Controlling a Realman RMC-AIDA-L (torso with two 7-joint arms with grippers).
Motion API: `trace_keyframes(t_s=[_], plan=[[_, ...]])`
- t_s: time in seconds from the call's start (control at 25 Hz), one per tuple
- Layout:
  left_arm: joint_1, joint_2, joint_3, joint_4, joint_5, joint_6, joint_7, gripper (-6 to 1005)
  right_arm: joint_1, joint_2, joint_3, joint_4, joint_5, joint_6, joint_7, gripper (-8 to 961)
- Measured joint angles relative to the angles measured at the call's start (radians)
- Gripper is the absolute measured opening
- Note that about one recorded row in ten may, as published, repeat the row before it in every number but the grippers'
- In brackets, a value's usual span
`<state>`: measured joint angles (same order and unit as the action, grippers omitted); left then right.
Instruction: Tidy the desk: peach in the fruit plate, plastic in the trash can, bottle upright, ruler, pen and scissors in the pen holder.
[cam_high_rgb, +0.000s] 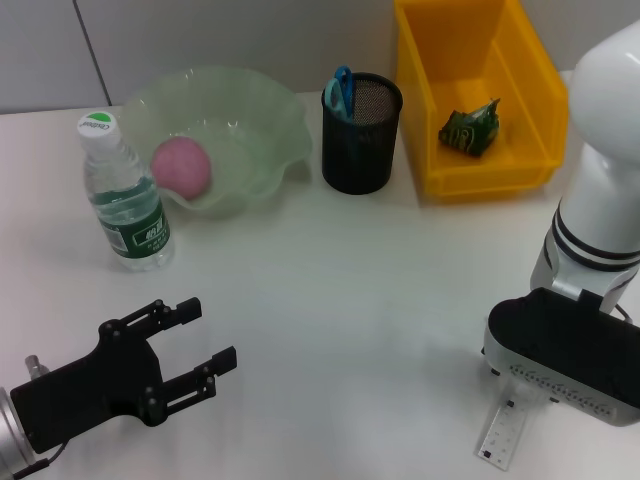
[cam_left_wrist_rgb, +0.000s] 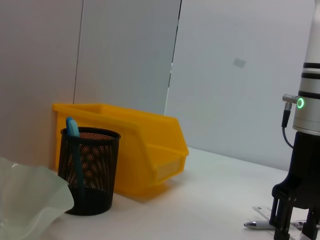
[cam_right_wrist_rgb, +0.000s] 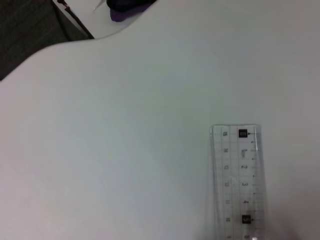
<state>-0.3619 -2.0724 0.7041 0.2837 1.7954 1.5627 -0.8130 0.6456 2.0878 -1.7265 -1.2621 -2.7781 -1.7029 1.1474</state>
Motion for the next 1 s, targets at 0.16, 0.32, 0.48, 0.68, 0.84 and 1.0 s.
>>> trace_keyframes(t_s=[0.16, 0.32, 0.48, 0.68, 0.84, 1.0], plan=[[0.000, 0.000, 0.000, 0.000, -0.001, 0.003, 0.000, 741, 0.000, 0.000, -0.001, 0.000, 0.000, 0.000, 0.000, 632], [0.001, 0.001, 0.000, 0.000, -0.003, 0.004, 0.000, 741, -0.005, 0.000, -0.004, -0.004, 0.000, 0.010, 0.001, 631], [0.002, 0.003, 0.000, 0.000, -0.004, 0.006, 0.000, 741, -0.030, 0.000, -0.032, -0.020, -0.009, 0.052, 0.001, 556], [0.002, 0.003, 0.000, 0.000, -0.004, 0.007, 0.000, 740, -0.047, 0.001, -0.046, -0.045, -0.023, 0.061, 0.017, 399], [0.003, 0.003, -0.002, 0.003, -0.004, 0.018, 0.000, 740, -0.036, -0.002, 0.000, -0.090, 0.028, -0.004, 0.024, 397], [0.001, 0.004, -0.010, 0.009, -0.007, 0.035, -0.001, 740, 0.067, -0.004, 0.150, -0.074, 0.091, -0.145, 0.030, 394]])
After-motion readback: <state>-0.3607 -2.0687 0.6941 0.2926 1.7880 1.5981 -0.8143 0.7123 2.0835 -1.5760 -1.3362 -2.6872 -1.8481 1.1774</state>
